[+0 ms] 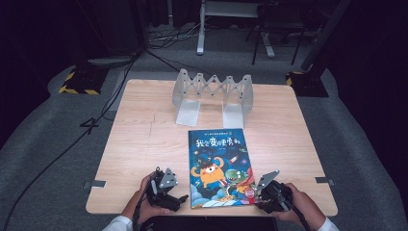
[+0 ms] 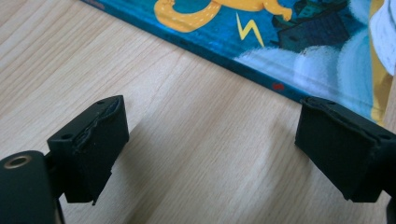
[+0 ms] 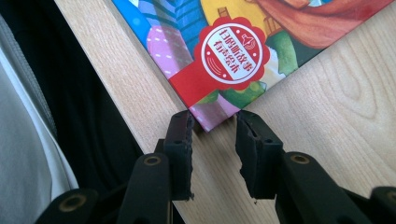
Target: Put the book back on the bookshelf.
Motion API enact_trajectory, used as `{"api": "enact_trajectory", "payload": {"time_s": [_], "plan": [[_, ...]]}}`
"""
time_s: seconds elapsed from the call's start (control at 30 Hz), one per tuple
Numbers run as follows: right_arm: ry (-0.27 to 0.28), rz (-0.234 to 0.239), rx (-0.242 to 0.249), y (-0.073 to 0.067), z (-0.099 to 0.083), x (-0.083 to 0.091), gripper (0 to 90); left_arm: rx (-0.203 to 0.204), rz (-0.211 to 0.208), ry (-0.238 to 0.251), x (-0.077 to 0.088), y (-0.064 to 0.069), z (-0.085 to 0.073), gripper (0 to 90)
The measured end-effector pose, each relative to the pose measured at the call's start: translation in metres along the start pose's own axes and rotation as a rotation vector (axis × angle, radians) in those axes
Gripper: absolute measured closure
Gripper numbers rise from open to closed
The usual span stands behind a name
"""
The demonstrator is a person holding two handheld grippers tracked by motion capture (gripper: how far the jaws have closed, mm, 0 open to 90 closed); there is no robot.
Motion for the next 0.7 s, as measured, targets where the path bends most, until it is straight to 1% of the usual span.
{"api": "enact_trajectory", "payload": {"time_s": [0.07, 0.17, 0.23, 0.4, 0.47, 0.5, 0.57, 0.63, 0.67, 0.7], "plan": [[0.028, -0.002, -0.011, -0.002, -0.001, 0.0, 68.2, -0.005, -0.003, -0.001, -0.002, 0.001, 0.001, 9.9], [0.087, -0.004, -0.016, -0.004, -0.001, 0.0, 68.4, -0.005, -0.008, -0.001, -0.002, 0.002, 0.002, 10.2], [0.121, -0.003, -0.033, -0.004, -0.004, 0.0, 68.5, -0.005, -0.008, -0.001, -0.002, 0.002, 0.002, 10.2], [0.217, 0.055, -0.086, -0.001, -0.01, -0.001, 70.4, -0.009, -0.009, 0.001, -0.002, 0.001, 0.002, 10.6], [0.279, 0.068, -0.089, -0.001, -0.012, -0.003, 71.9, -0.009, -0.008, -0.002, -0.001, 0.001, 0.001, 10.8], [0.308, 0.093, -0.105, -0.001, -0.011, -0.005, 72.4, -0.009, -0.007, -0.002, -0.001, 0.001, 0.001, 10.8], [0.367, 0.121, -0.109, -0.001, -0.01, -0.006, 71.8, -0.009, -0.006, -0.002, -0.001, 0.001, 0.001, 10.8], [0.421, 0.151, -0.13, 0.0, -0.006, -0.003, 64.4, -0.008, -0.006, -0.001, -0.001, 0.001, 0.001, 10.8], [0.435, 0.168, -0.144, 0.002, -0.005, -0.002, 56.5, -0.008, -0.006, -0.001, -0.001, 0.001, 0.001, 10.8], [0.431, 0.174, -0.153, 0.003, -0.003, -0.002, 52.4, -0.008, -0.006, -0.001, -0.001, 0.001, 0.001, 10.8]]}}
Point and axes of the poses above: each handheld gripper's, and its own axes: x roughly backward along the jaws, z roughly out of its top, y roughly to its right, the point moved 6 cm from there along -x, roughly forward along the jaws, and after that the axes turned 14 degrees about -z, right-handed, at the moved point
